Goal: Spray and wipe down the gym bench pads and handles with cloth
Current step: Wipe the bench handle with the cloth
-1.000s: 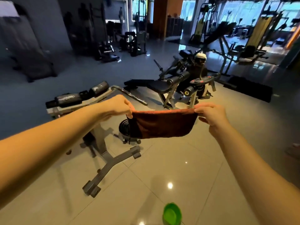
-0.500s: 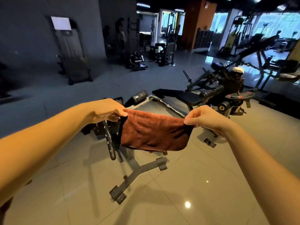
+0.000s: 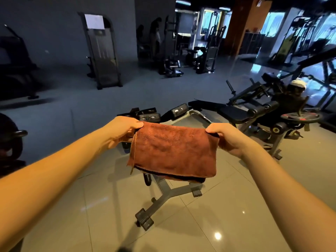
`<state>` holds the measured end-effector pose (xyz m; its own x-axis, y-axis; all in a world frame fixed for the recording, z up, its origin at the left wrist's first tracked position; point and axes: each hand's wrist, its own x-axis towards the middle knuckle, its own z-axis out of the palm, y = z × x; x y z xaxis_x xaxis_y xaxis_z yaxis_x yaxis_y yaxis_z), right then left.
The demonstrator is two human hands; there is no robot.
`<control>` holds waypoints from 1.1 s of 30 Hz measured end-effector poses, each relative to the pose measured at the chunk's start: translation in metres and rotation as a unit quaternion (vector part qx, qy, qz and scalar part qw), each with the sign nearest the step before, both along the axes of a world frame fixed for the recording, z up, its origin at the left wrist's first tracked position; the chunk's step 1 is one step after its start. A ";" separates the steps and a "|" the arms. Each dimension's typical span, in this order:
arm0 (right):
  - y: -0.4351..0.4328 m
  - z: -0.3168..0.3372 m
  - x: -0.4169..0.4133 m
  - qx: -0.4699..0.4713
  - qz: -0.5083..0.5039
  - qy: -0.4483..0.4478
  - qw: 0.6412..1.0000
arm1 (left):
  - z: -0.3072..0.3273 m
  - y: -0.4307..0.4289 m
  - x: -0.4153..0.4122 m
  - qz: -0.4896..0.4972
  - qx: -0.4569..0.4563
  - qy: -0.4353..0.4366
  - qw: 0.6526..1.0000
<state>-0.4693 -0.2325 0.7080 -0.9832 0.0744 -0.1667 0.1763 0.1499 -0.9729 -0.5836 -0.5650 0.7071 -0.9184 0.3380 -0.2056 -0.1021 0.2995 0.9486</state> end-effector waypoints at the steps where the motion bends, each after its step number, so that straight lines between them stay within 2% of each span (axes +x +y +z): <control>1: 0.002 -0.004 -0.010 -0.033 0.007 0.001 0.999 | -0.002 0.001 -0.006 0.012 -0.001 0.005 1.000; 3: 0.006 -0.008 -0.030 -0.111 0.024 0.006 0.994 | -0.005 0.005 -0.016 0.016 0.003 0.004 1.000; 4: 0.009 -0.009 -0.041 -0.108 0.023 0.002 0.994 | -0.006 0.007 -0.022 0.014 0.002 0.003 1.000; 8: 0.023 -0.021 -0.091 0.059 -0.005 -0.050 0.997 | -0.016 0.028 -0.042 0.105 -0.021 -0.001 0.994; 11: 0.033 -0.020 -0.126 0.087 -0.014 -0.052 0.995 | -0.021 0.060 -0.056 0.170 -0.030 0.005 0.985; 14: 0.042 -0.020 -0.158 0.096 -0.007 -0.052 0.994 | -0.025 0.098 -0.065 0.185 -0.042 0.037 0.981; 19: 0.050 -0.030 -0.191 0.034 0.058 -0.084 0.994 | -0.036 0.165 -0.067 0.178 -0.049 0.092 0.979; 22: 0.050 -0.041 -0.203 0.013 0.068 -0.104 0.992 | -0.051 0.197 -0.067 0.173 -0.078 0.153 0.970; 27: 0.052 -0.048 -0.209 -0.010 0.099 -0.117 0.988 | -0.065 0.230 -0.068 0.164 -0.120 0.201 0.959; 30: 0.054 -0.050 -0.215 -0.016 0.086 -0.126 0.988 | -0.068 0.237 -0.073 0.154 -0.117 0.189 0.963; 33: 0.060 -0.052 -0.221 -0.026 0.084 -0.122 0.989 | -0.069 0.238 -0.079 0.114 -0.088 0.137 0.980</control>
<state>-0.6903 -0.1726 0.6563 -0.9109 -0.1004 -0.4002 0.3840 0.1486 -0.9113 -0.6629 -0.3274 0.6379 -0.9948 0.0999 0.0219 0.0657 0.4603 0.8854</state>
